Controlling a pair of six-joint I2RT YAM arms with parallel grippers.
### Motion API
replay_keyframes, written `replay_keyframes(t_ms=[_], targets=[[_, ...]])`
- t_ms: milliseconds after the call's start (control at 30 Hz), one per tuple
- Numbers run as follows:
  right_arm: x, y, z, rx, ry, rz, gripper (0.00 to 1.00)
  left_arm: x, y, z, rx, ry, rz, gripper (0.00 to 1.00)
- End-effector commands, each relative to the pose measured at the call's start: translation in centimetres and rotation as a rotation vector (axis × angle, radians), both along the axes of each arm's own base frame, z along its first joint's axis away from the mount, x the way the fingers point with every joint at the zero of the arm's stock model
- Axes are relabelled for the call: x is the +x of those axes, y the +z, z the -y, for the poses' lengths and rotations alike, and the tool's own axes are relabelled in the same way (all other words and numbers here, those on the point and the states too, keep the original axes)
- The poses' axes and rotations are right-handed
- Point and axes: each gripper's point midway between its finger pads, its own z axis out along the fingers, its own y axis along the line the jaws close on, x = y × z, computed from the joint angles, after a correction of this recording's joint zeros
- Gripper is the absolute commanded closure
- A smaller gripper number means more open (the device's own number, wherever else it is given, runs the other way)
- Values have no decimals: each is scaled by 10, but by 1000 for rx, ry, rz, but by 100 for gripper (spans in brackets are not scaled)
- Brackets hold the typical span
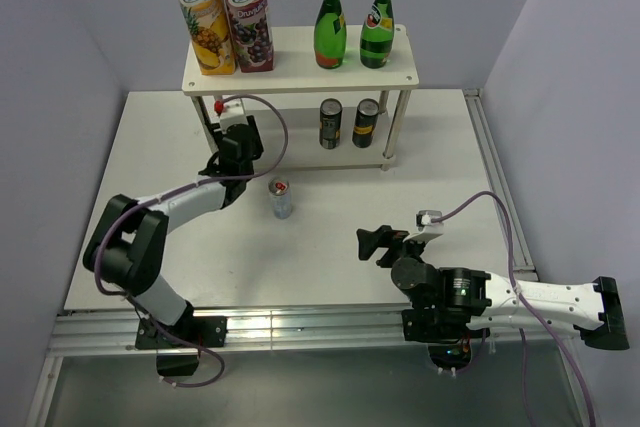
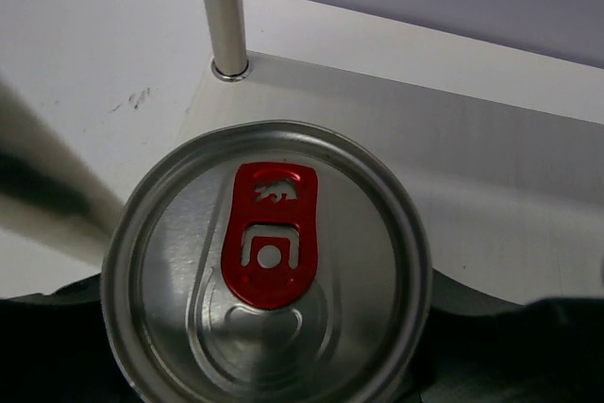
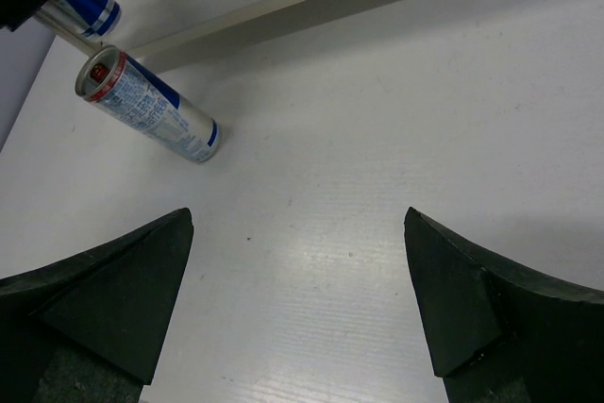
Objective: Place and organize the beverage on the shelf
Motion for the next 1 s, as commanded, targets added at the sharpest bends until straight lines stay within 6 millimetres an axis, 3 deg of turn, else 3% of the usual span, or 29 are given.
replay_keyframes(t_ms=[0, 100, 300, 567, 600, 633, 767, 967], targets=[[2, 1, 4, 11, -31, 12, 0, 28, 51, 15, -45, -28, 172, 100], [2, 1, 4, 12, -29, 12, 0, 39, 55, 15, -37, 4, 207, 100], [2, 1, 5, 10, -30, 12, 0, 59, 32, 12, 5, 28, 182, 100], [1, 0, 4, 6, -25, 12, 0, 67, 28, 6, 35, 68, 180, 98], [1, 0, 4, 7, -26, 12, 0, 67, 27, 4, 37, 74, 179, 94], [2, 1, 4, 8, -26, 13, 0, 67, 26, 3, 41, 75, 175, 81], [2, 0, 4, 5, -26, 13, 0, 68, 22, 2, 44, 81, 166, 52], [2, 0, 4, 4, -26, 13, 0, 70, 16, 6, 37, 69, 153, 31]])
